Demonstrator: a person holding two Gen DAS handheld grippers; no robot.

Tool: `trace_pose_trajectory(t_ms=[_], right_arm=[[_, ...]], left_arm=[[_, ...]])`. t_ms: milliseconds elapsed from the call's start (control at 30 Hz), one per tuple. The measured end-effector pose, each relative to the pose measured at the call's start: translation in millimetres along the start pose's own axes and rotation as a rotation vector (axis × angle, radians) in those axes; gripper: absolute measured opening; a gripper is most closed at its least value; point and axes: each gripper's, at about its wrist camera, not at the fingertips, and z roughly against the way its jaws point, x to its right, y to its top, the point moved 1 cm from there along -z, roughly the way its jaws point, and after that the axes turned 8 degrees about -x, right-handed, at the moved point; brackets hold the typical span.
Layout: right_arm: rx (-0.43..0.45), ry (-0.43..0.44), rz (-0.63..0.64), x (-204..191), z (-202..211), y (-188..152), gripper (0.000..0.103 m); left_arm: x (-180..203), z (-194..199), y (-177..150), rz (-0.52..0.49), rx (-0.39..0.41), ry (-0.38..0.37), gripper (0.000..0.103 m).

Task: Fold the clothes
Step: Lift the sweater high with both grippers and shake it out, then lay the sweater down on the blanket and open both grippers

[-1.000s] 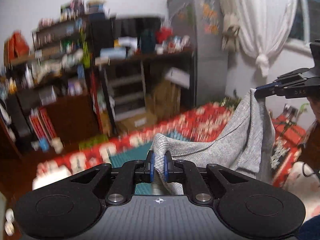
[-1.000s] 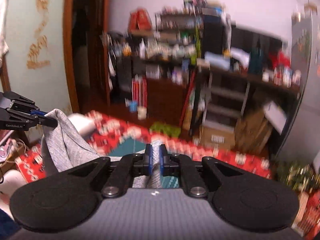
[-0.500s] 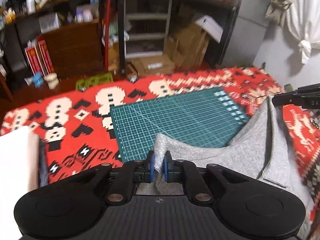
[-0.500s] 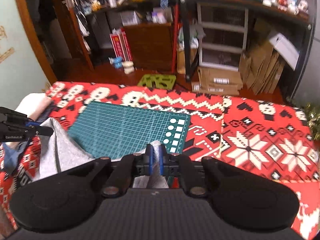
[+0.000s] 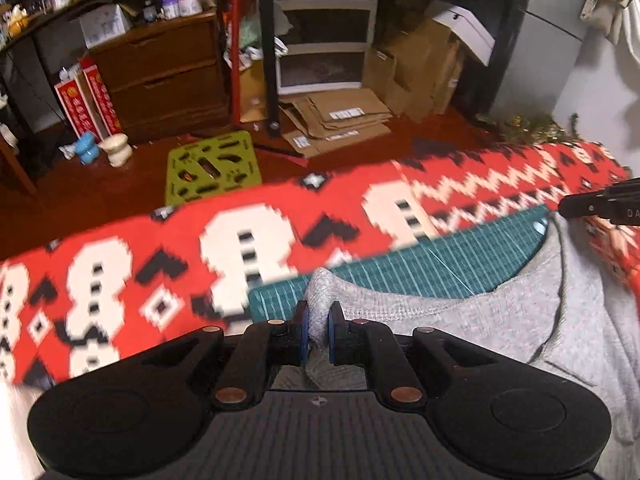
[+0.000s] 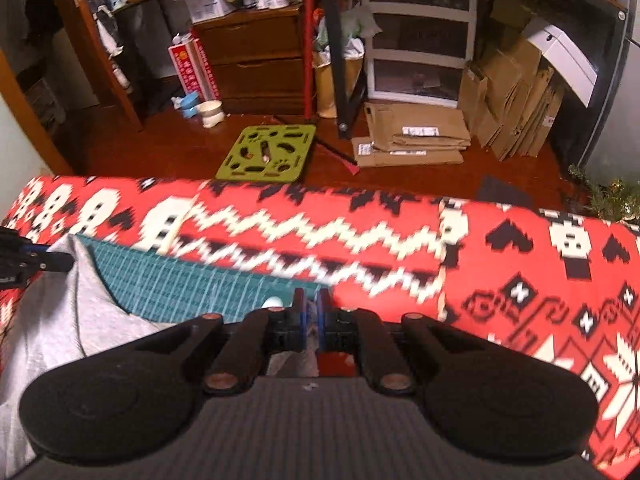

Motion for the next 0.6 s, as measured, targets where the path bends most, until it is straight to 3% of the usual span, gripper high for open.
trace_pose_trajectory(t_ms=[133,167,267,300,467,567,600], right_arm=[[0.021,-0.01,0.004,0,-8,6,0.006],[0.03,-0.009,0.007,-1,-9,6,0.007],[0.063,-0.001,-0.005,0,-5,3,0.021],[0.074,0.002,-0.011,1,-3,2,0.031],[0.137,0.022,-0.016,0,27,-10,0.046],[0.169,0.036,-0.002,-8,51,-25,0.067],[0.178,0.041,0.006,-11,59,-31,0.074]], left_arm=[[0,-5,9,-0.008,0.007,0.023,0.01],[1,-6,9,-0.015,0.012,0.03,0.015],[0,-4,6,-0.021,0.031,0.045,0.026],[-2,-2,5,-0.012,0.038,0.046,0.03],[-7,21,-9,0.043,0.108,0.022,0.052],[-4,44,-23,0.053,0.175,0.02,0.066],[-2,52,-29,0.054,0.19,0.011,0.066]])
